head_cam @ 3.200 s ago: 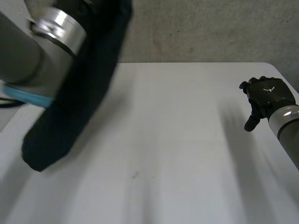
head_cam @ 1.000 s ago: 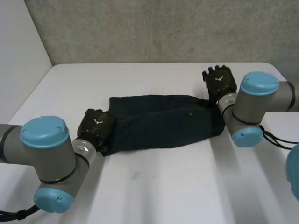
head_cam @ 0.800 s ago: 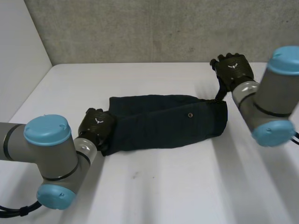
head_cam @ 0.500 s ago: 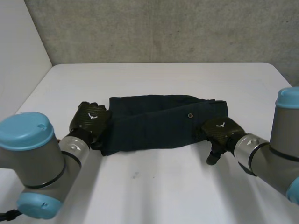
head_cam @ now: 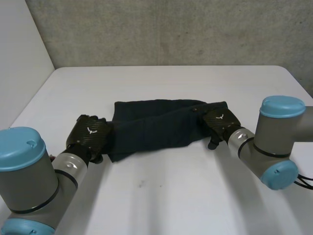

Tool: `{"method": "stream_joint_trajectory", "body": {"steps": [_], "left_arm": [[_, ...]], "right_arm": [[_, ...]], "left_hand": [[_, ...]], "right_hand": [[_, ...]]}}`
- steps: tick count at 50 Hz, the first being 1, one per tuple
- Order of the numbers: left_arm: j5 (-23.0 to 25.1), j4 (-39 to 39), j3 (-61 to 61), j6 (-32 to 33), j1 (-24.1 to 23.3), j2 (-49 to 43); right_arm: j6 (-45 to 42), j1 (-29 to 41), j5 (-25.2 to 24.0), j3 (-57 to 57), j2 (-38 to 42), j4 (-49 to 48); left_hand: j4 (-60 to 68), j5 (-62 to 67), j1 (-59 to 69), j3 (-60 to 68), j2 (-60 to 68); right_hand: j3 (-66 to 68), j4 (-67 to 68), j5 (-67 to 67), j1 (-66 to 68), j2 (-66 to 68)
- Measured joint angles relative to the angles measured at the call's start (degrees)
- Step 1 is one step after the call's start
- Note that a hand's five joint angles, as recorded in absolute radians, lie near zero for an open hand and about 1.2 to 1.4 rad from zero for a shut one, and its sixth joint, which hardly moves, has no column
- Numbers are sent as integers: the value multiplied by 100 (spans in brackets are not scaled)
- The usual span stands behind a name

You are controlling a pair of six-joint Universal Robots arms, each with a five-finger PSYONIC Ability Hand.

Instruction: Fold the shorts.

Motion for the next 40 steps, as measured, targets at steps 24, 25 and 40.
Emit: {"method": "stream_joint_trajectory", "body": {"steps": [24,25,40], "left_arm": [[93,90,162,-115,-52,-130],[125,94,199,-160,-59,-160],[427,16,670,-666,-125,-947]], "right_arm": [[-390,2,151,-361,-163,100],[-381,0,152,-289,-284,138],[114,-25,155,228,-1095,829]], "left_hand": [[-627,-640,-556,-580,-578],[-627,-648,-556,-580,-584],[-627,-649,-555,-580,-584]], "right_hand": [[3745,3916,3551,2879,3792],[3752,3916,3551,2897,3792],[3773,3920,3677,2897,3792]]}}
